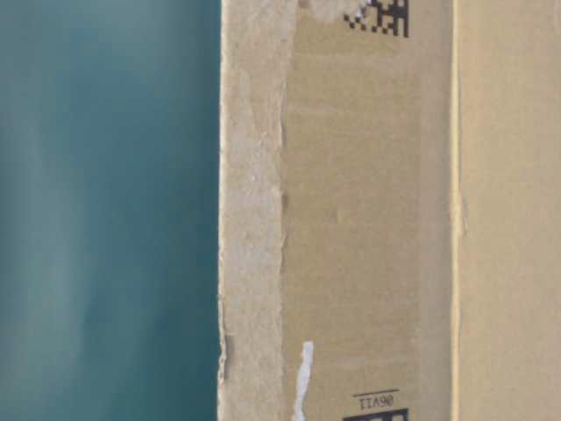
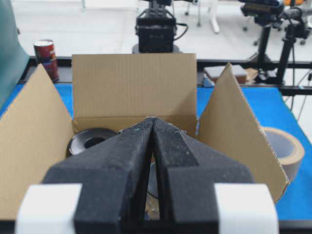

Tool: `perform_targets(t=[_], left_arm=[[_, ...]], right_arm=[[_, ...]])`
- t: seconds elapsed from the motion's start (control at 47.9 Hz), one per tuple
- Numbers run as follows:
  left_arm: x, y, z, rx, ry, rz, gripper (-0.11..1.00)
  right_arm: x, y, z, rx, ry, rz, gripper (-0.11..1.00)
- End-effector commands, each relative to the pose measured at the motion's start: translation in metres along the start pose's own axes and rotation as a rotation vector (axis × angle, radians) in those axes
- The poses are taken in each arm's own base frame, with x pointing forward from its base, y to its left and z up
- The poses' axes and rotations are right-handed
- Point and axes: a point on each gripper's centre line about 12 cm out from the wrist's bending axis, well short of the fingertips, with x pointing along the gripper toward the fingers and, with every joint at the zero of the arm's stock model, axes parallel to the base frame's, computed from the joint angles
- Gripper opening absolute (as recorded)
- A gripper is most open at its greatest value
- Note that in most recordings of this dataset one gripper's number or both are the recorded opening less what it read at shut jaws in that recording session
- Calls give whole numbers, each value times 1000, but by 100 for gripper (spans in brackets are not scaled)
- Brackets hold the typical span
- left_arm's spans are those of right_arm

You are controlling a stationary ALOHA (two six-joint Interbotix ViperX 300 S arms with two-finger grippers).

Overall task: Close the cardboard box.
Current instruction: 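Move both grippers inward toward the left and right box flaps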

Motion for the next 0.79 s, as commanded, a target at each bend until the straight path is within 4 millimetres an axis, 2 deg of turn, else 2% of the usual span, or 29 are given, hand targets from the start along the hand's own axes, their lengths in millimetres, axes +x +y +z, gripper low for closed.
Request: perform_targets(t=[0.0,0.209,0.355,0.522,0.773], left_arm=[[-2,0,5,10,-11,3,0],[-17,0,10,31,37,-1,0],[-28,0,2,30,135,-4,0],[-34,-1,-26,17,328,-9,0],[-33,-1,-72,10,480,-10,0]], right_arm=[[1,0,7,6,-20,-2,0],[-4,0,7,17,103,-1,0],[-13,0,0,52,224,-5,0],[-19,0,-18,63,368,-8,0],[-17,0,-63,64,540,-13,0]])
